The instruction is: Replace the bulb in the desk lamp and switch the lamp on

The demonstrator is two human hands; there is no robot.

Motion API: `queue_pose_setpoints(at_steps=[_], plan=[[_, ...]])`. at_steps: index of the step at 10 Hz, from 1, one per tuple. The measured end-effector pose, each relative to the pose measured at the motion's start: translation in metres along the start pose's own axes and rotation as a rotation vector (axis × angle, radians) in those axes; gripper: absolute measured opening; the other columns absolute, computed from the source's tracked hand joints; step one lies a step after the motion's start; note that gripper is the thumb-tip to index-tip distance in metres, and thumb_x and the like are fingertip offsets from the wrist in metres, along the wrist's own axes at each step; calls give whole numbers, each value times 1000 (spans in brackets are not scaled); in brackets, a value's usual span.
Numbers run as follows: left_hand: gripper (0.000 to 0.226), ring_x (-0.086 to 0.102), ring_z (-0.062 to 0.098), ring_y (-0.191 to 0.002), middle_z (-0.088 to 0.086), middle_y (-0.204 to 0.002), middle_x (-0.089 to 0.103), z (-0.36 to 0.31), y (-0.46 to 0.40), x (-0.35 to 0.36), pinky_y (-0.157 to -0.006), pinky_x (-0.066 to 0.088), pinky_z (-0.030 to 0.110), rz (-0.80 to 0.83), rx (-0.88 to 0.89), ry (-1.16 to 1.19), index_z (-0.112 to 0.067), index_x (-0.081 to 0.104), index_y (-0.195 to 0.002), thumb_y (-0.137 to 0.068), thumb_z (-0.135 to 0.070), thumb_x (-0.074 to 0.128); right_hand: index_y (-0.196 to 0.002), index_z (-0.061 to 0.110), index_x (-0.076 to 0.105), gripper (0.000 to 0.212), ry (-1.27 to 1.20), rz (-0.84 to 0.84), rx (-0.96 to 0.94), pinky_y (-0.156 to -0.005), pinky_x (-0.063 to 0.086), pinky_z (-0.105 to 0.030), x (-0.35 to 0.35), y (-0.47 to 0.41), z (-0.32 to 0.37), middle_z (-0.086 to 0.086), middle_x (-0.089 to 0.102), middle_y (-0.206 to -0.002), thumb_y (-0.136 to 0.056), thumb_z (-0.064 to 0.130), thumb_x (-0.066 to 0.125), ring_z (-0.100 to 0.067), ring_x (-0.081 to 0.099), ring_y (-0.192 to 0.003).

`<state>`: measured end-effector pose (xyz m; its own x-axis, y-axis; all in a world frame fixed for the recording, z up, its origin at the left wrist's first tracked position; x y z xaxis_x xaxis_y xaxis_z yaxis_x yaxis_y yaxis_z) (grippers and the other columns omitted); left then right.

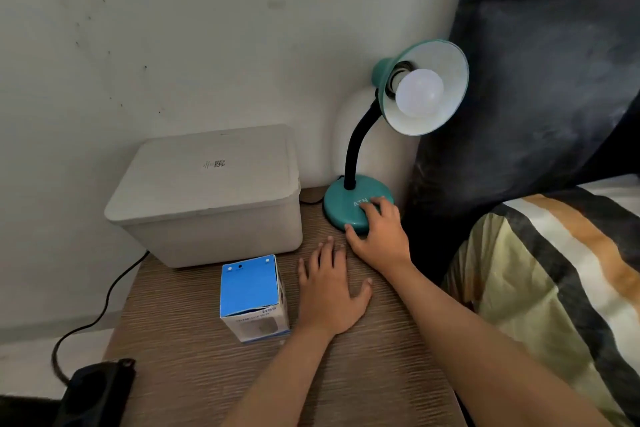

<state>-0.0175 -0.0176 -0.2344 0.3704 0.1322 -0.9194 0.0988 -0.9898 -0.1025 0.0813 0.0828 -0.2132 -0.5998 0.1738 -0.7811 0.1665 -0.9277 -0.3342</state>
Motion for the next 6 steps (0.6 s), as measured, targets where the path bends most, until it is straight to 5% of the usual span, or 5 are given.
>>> queue_pose_setpoints(at_steps=[2,3,4,5,6], plan=[[72,10,20,-144,-1,-156,17,-1,0,-1,-116,5,50,28,-14,10,-25,25,-142,-82,-61,40,-131,13,46,62,-73,39,14,-103,39,-35,-2,1,-2,-6,47,-133,-79,41,64,-23,38,-129],[73,6,21,-144,0,-158,11,-2,3,-1,-116,3,50,96,-25,-21,-23,22,-144,-83,-61,37,-141,14,35,71,-143,195,46,-116,23,-40,-4,3,-3,-6,38,-147,-82,41,63,-25,23,-143],[79,0,25,-145,3,-159,1,-5,-3,-9,-117,4,49,303,-63,-60,-20,15,-147,-85,-62,39,-144,15,31,66,-220,232,97,-118,19,-46,-30,15,8,-5,35,-151,-88,36,59,-22,18,-145],[81,17,30,-142,12,-156,15,-19,-7,-34,-116,22,45,452,-102,-3,-12,21,-145,-83,-54,52,-136,13,45,50,-247,134,92,-109,34,-33,-66,42,18,-6,51,-139,-90,29,57,-19,43,-132],[63,39,25,-132,8,-145,40,-32,17,-57,-107,36,37,358,-99,258,-14,33,-139,-87,-42,54,-121,18,57,35,-145,177,11,-93,42,-17,-91,97,32,1,61,-119,-88,29,57,-12,57,-112]])
Point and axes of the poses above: each hand's wrist, its own y-axis away from the middle knuckle, its own x-axis out of the palm, z = x × y, the point moved 6 cm from there along -y, towards the middle knuckle
